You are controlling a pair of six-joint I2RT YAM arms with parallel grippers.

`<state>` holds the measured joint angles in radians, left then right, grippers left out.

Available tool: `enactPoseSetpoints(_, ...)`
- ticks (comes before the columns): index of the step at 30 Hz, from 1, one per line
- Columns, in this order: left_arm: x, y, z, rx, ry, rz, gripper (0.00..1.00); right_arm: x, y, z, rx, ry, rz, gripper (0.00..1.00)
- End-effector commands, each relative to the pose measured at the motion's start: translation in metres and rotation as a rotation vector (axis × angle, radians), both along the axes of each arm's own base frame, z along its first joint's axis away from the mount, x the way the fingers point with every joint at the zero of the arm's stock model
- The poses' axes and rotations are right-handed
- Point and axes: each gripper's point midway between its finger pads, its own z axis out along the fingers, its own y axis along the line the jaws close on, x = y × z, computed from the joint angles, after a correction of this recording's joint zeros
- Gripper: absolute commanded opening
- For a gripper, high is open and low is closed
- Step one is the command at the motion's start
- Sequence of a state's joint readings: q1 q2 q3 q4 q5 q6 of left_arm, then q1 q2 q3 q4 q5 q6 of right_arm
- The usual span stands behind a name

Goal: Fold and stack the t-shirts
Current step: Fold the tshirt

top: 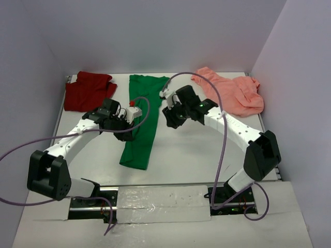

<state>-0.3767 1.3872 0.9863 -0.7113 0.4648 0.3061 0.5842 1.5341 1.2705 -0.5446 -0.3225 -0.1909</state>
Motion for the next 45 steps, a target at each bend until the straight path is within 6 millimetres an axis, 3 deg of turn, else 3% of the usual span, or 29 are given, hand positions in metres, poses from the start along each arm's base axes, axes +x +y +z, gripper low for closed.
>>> enactPoseSetpoints(1,-0.016,-0.011,0.015,-0.099,-0.018,-0.094,0.11,-0.004,0.021,0.005,-0.054,-0.067,0.068,0.45)
enactPoseSetpoints(5,-0.020,-0.015,0.012,-0.131,-0.017,-0.126,0.13,-0.012,0.044,-0.011,-0.113,-0.115,0.109,0.41)
enactPoseSetpoints(8,-0.013,-0.008,0.007,-0.110,-0.048,-0.084,0.16,-0.033,0.066,-0.028,-0.155,-0.153,0.178,0.43)
enactPoseSetpoints(12,0.006,0.011,0.023,-0.125,-0.152,0.033,0.22,-0.054,0.089,-0.049,-0.256,-0.280,0.252,0.47)
enactPoseSetpoints(13,0.011,0.017,0.025,-0.116,-0.185,0.059,0.23,-0.065,0.103,-0.050,-0.265,-0.325,0.288,0.49)
enactPoseSetpoints(15,0.024,0.033,0.037,-0.108,-0.248,0.146,0.37,-0.069,0.106,-0.060,-0.334,-0.382,0.302,0.52)
enactPoseSetpoints(16,0.030,0.041,0.039,-0.098,-0.272,0.191,0.44,-0.073,0.110,-0.064,-0.348,-0.390,0.321,0.60)
enactPoseSetpoints(17,0.039,0.054,0.047,-0.094,-0.307,0.251,0.64,-0.082,0.119,-0.064,-0.356,-0.411,0.339,0.61)
enactPoseSetpoints(18,0.043,0.061,0.051,-0.100,-0.323,0.287,0.76,-0.088,0.124,-0.073,-0.372,-0.408,0.356,0.62)
enactPoseSetpoints(20,0.055,0.080,0.061,-0.103,-0.384,0.382,0.91,-0.105,0.136,-0.079,-0.391,-0.427,0.402,0.63)
enactPoseSetpoints(21,0.057,0.085,0.064,-0.104,-0.403,0.403,0.94,-0.110,0.140,-0.087,-0.409,-0.439,0.419,0.63)
enactPoseSetpoints(23,0.060,0.096,0.073,-0.114,-0.456,0.429,0.96,-0.127,0.151,-0.093,-0.422,-0.472,0.473,0.64)
enactPoseSetpoints(30,0.059,0.109,0.082,-0.130,-0.500,0.473,0.98,-0.147,0.166,-0.121,-0.479,-0.508,0.537,0.64)
enactPoseSetpoints(35,0.059,0.115,0.092,-0.136,-0.536,0.499,0.98,-0.147,0.180,-0.126,-0.486,-0.531,0.547,0.64)
enactPoseSetpoints(39,0.058,0.115,0.090,-0.133,-0.528,0.503,0.98,-0.145,0.195,-0.122,-0.471,-0.557,0.541,0.64)
enactPoseSetpoints(45,0.057,0.114,0.093,-0.138,-0.534,0.497,0.98,-0.147,0.206,-0.132,-0.476,-0.536,0.557,0.62)
